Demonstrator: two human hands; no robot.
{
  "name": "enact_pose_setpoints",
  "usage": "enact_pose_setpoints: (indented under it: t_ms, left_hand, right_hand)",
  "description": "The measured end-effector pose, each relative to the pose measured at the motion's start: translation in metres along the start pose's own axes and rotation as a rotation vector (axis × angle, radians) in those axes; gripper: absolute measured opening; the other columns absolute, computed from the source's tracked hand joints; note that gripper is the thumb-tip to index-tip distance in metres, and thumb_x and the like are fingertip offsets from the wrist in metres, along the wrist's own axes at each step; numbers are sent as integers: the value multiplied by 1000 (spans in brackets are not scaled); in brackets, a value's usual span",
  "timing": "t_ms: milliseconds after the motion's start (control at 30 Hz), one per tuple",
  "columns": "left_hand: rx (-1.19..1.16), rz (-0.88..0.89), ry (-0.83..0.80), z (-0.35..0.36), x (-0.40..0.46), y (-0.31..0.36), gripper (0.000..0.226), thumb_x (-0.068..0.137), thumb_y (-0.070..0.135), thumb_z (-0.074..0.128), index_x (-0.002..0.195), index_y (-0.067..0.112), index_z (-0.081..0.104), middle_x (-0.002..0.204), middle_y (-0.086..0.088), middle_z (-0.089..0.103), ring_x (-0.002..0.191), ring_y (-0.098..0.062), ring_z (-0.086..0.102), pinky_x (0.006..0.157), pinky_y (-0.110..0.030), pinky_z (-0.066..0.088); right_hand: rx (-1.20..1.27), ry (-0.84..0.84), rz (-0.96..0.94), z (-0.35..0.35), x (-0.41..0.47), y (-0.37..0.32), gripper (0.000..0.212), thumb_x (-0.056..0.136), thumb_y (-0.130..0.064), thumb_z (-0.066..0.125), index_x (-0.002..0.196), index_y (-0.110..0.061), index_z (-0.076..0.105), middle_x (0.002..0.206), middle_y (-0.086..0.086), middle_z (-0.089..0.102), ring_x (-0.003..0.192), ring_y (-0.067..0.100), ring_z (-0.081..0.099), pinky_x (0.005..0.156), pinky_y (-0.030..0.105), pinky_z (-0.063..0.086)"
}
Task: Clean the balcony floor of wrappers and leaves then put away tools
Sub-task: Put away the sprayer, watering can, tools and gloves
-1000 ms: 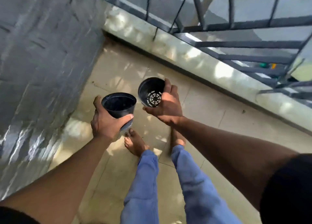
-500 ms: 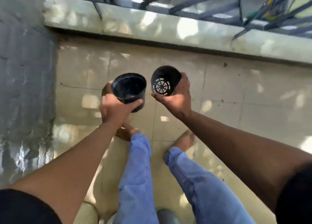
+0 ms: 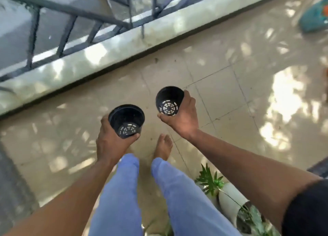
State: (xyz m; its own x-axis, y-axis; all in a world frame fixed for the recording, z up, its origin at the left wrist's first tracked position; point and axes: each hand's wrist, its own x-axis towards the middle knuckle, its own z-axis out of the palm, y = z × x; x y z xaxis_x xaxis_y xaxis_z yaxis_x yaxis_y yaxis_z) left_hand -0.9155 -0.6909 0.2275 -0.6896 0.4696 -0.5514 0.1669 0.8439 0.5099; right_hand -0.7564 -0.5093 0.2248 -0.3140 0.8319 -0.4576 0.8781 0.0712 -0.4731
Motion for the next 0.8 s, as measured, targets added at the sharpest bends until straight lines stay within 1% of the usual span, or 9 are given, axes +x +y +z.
enact_pose_setpoints:
  t_ms: [133, 200, 233, 333, 433, 500, 567, 667, 800]
  left_hand:
    - [141, 106, -103, 31, 28, 64, 107, 57, 53, 94, 140, 32, 30, 134, 0, 62, 120, -30, 62, 93, -39, 46]
    - [179, 176, -156, 46, 43, 98, 107, 57, 51, 94, 141, 33, 30, 135, 3, 60, 121, -28, 61, 90, -36, 45]
    - [181, 214, -184, 53, 51, 115, 108, 57, 49, 94, 143, 32, 30, 138, 3, 57, 123, -27, 59, 92, -36, 44]
    - [208, 336, -270, 75, 80, 170, 113, 57, 49, 95, 147, 26, 31, 141, 0, 46, 127, -27, 54, 98, -40, 46]
    - [273, 436, -318, 88, 114, 225, 117, 56, 54, 94, 148, 21, 30, 144, -3, 46, 127, -28, 54, 99, -43, 50]
    - [308, 489, -369, 100, 132, 257, 120, 52, 61, 92, 148, 25, 29, 144, -3, 48, 123, -29, 58, 97, -46, 52]
    - [328, 515, -418, 113, 148, 284, 121, 47, 68, 90, 145, 29, 31, 140, 0, 53, 117, -27, 62, 94, -48, 55]
    - [388, 530, -446, 139, 162, 324, 122, 44, 76, 88, 144, 31, 34, 135, 5, 58, 113, -23, 65, 91, -47, 57]
    - [489, 598, -489, 185, 155, 384, 118, 49, 68, 89, 145, 29, 32, 138, 1, 57, 116, -29, 64, 94, -44, 54]
  right_hand:
    - [50, 101, 121, -34, 28, 35, 126, 63, -54, 91, 155, -5, 22, 141, 17, 36, 126, 36, 48, 106, 47, 47]
    - [67, 119, 205, -49, 45, 45, 126, 63, -55, 91, 155, -5, 21, 142, 17, 35, 127, 36, 48, 107, 46, 46]
    - [84, 125, 253, -58, 54, 48, 128, 62, -56, 91, 156, -6, 20, 142, 17, 36, 127, 35, 47, 108, 45, 45]
    - [136, 175, 372, -85, 74, 62, 128, 62, -59, 90, 156, -5, 21, 140, 17, 40, 128, 34, 46, 107, 41, 42]
    - [147, 206, 450, -114, 98, 73, 128, 63, -62, 87, 156, -9, 18, 141, 15, 39, 130, 35, 44, 107, 42, 42]
    - [142, 231, 508, -137, 116, 87, 127, 64, -65, 85, 156, -13, 15, 143, 13, 37, 131, 36, 44, 106, 45, 44]
    - [178, 271, 565, -158, 134, 102, 126, 65, -65, 84, 157, -17, 13, 145, 12, 35, 131, 37, 44, 105, 46, 45]
    - [237, 322, 639, -185, 156, 126, 126, 65, -64, 85, 157, -20, 12, 148, 10, 34, 131, 37, 46, 103, 46, 47]
    - [277, 345, 721, -216, 172, 170, 126, 64, -63, 87, 156, -19, 14, 146, 11, 34, 129, 37, 47, 101, 46, 49]
